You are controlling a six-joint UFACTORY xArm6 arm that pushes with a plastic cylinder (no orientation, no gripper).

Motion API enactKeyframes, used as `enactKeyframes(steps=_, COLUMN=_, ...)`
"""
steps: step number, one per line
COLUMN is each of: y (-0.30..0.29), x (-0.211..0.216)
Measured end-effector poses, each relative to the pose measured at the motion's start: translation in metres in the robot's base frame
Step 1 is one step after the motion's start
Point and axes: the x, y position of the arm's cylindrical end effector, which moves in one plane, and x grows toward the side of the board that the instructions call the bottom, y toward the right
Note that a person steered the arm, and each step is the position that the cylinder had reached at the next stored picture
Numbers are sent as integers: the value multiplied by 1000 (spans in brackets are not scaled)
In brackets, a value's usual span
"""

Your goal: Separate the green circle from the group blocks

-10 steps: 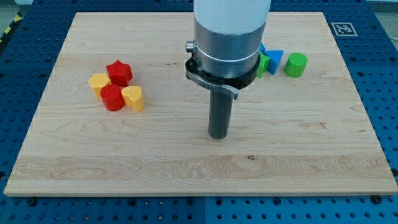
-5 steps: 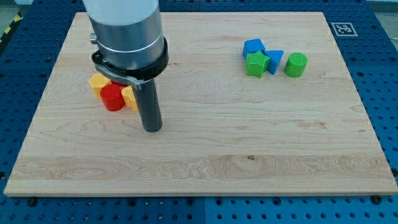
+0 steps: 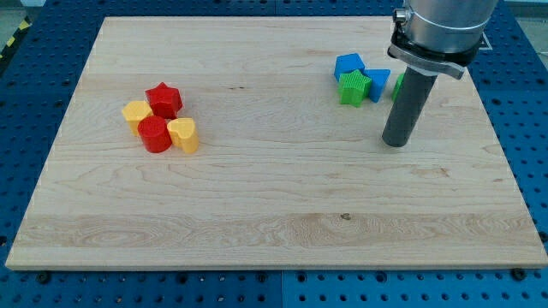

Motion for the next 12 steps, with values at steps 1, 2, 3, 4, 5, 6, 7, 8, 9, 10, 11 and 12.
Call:
enactKeyframes(steps=1, y=-16, x=-18)
enactKeyframes(steps=2, y=-43, x=-41)
enactKeyframes(steps=3, y=-43, x=-43)
enactKeyframes(steps=4, y=-83, x=-43)
enactKeyframes(steps=5, y=-132, x=-56)
enactKeyframes(steps=6, y=-137, x=-121)
enactKeyframes(steps=7, y=-133, x=-188)
enactKeyframes(steps=8, y=-133, x=-191)
enactKeyframes(steps=9, y=-84, x=-191)
enactKeyframes(steps=10, y=-16, x=-180)
enactKeyframes(steps=11, y=-15, x=-179)
enactKeyframes(steps=12, y=8, x=-163)
